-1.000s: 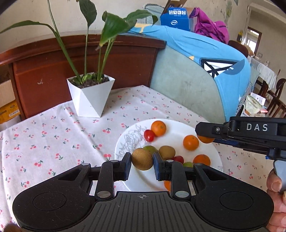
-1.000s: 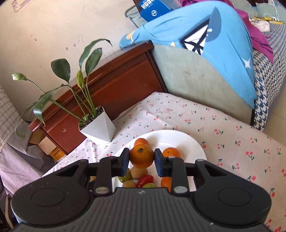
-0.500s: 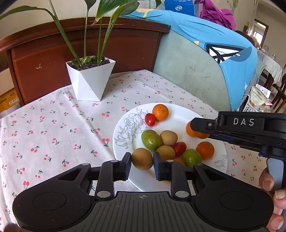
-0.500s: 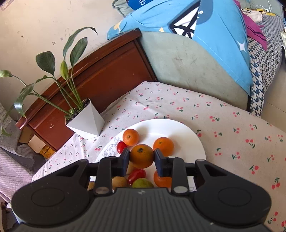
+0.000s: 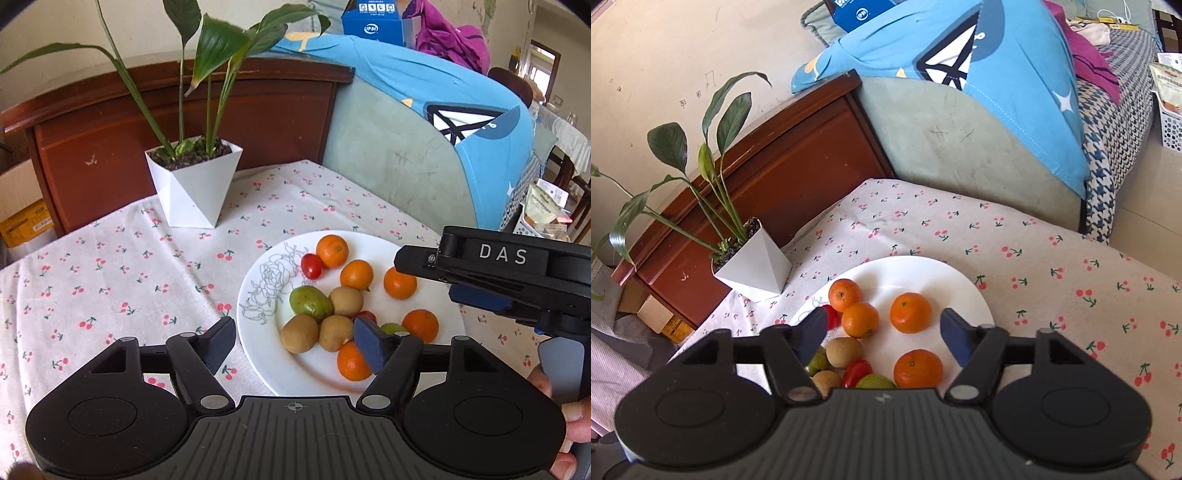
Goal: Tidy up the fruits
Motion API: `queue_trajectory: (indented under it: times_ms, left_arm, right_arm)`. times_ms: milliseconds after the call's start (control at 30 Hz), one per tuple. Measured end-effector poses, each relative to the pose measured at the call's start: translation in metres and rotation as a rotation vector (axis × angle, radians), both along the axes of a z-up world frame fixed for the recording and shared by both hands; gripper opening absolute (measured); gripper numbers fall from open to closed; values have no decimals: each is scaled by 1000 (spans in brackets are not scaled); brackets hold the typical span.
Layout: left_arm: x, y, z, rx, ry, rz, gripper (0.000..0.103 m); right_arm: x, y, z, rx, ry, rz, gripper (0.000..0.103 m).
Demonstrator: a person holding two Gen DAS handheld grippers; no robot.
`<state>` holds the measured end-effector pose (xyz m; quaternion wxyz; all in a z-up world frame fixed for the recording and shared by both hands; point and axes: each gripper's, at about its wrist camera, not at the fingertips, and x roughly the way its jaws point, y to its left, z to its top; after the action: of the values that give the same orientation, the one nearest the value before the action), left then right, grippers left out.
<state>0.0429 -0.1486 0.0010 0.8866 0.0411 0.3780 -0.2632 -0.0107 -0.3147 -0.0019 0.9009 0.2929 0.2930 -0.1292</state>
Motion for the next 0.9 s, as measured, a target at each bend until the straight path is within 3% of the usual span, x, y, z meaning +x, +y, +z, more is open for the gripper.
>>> queue_trajectory:
  times_ms: [100, 500, 900]
  left_arm:
    - [0, -2, 3, 12, 17, 2, 92]
    - [-8, 11, 2, 55, 104, 97, 95]
    - [-8, 30, 2, 113, 139, 213, 95]
  right_arm:
    - [1, 1, 4, -7, 14, 6, 80]
    - [-4, 13, 24, -104, 107, -12, 96]
    - [-22, 24, 29, -168, 176, -38, 97]
